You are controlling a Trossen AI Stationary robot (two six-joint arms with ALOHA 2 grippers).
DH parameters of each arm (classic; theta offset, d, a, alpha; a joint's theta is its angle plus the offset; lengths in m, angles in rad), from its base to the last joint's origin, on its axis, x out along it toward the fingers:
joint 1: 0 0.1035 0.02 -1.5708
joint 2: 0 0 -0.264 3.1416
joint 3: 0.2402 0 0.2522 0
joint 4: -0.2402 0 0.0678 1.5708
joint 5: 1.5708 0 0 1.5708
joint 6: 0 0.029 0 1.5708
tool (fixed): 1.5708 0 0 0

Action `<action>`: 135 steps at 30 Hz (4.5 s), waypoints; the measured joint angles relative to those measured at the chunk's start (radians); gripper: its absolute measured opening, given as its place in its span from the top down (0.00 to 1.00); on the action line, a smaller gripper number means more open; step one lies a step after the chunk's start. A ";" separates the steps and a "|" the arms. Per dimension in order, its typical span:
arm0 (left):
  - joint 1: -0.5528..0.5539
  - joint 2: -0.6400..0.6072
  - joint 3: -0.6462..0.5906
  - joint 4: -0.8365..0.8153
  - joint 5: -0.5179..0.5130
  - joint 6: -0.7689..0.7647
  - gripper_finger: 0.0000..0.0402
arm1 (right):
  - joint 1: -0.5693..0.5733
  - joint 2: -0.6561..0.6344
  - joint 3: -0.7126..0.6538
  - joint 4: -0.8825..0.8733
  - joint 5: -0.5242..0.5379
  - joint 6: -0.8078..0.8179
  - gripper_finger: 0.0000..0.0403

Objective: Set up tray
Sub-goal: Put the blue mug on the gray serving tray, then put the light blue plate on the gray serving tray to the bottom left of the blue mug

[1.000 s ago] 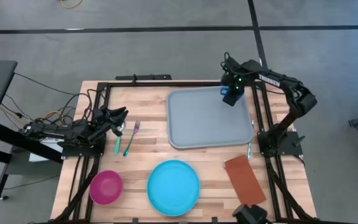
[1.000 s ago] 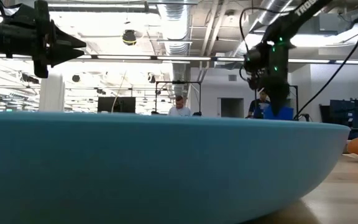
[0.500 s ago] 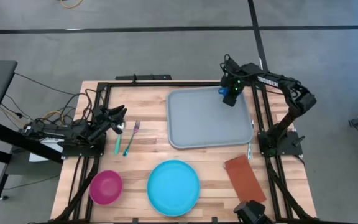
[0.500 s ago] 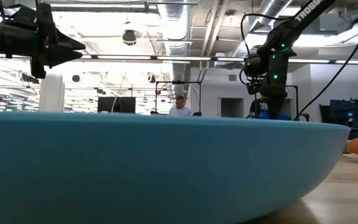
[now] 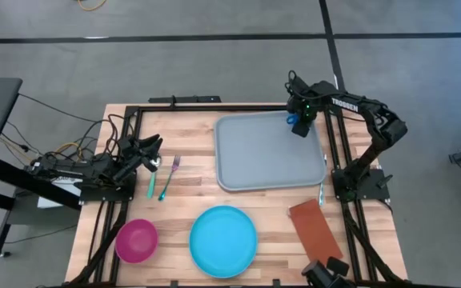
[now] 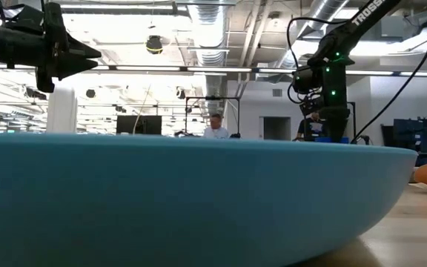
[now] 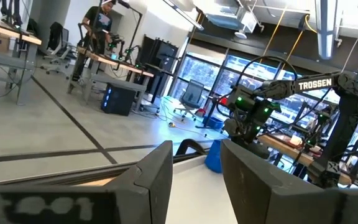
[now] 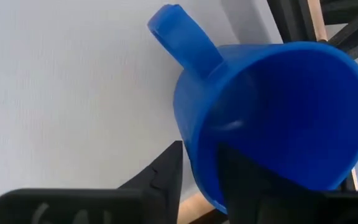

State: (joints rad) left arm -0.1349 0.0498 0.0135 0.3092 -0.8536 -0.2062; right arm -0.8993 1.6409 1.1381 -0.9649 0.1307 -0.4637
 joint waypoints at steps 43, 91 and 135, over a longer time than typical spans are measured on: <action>0.000 0.000 0.000 -0.006 0.016 -0.025 0.69 | 1.034 0.064 0.134 0.278 -0.296 0.510 0.57; 0.000 0.002 0.000 -0.068 0.046 -0.123 0.69 | 1.144 0.311 0.248 0.333 -0.129 0.962 0.57; 0.000 0.002 0.000 -0.079 0.046 -0.131 0.69 | 1.166 0.214 0.269 0.035 -0.026 0.840 0.99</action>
State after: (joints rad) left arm -0.1352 0.0517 0.0139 0.2298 -0.8074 -0.3370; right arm 0.2668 1.8552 1.4071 -0.9297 0.1045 0.3765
